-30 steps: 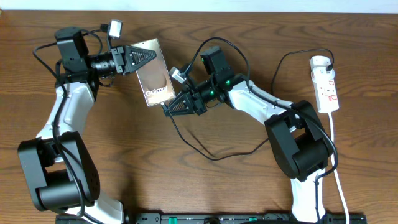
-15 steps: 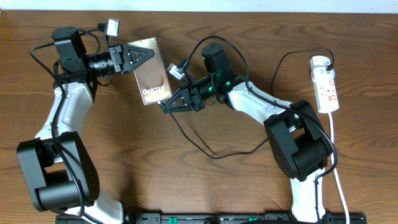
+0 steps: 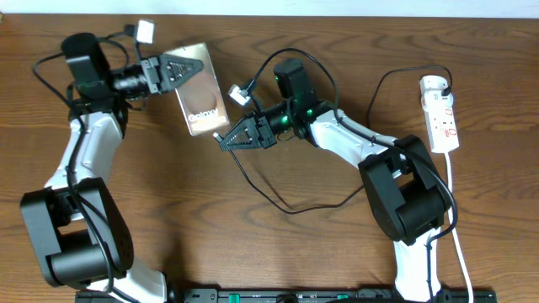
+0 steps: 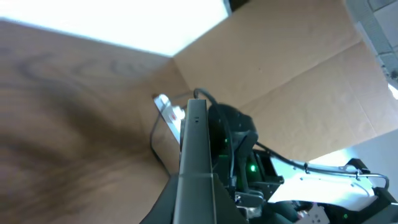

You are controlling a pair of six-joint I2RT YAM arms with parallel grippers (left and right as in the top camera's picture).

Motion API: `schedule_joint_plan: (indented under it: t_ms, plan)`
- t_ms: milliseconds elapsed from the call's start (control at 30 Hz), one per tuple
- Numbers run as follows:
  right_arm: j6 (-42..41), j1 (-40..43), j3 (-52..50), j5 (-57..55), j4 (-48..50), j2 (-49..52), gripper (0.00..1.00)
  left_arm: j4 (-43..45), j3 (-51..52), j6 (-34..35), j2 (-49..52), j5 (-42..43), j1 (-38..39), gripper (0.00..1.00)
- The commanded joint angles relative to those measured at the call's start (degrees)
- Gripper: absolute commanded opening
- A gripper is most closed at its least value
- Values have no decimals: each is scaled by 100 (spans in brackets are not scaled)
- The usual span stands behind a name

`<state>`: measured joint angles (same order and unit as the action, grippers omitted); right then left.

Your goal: Plug charger to phone and switch on socket

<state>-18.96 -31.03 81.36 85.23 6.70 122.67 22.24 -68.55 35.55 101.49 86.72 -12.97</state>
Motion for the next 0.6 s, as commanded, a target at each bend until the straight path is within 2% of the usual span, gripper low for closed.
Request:
schedule_joint_plan:
  t_ms: [0, 167, 267, 367, 567]
  plan:
    - [-55, 39, 138, -90, -9, -61, 1, 498, -13, 933, -13, 136, -302, 7]
    - [-245, 48, 138, -409, -90, -61, 1, 643, -13, 1117, -13, 136, -446, 7]
    - [-330, 114, 138, -898, -542, -61, 1, 643, -13, 1165, -13, 136, -509, 7]
    - [-330, 256, 138, -1563, -1285, -61, 1, 645, -13, 1327, -13, 155, -529, 7]
    - [-354, 669, 146, -3617, -3423, -61, 1, 745, -13, 1325, -13, 219, -529, 8]
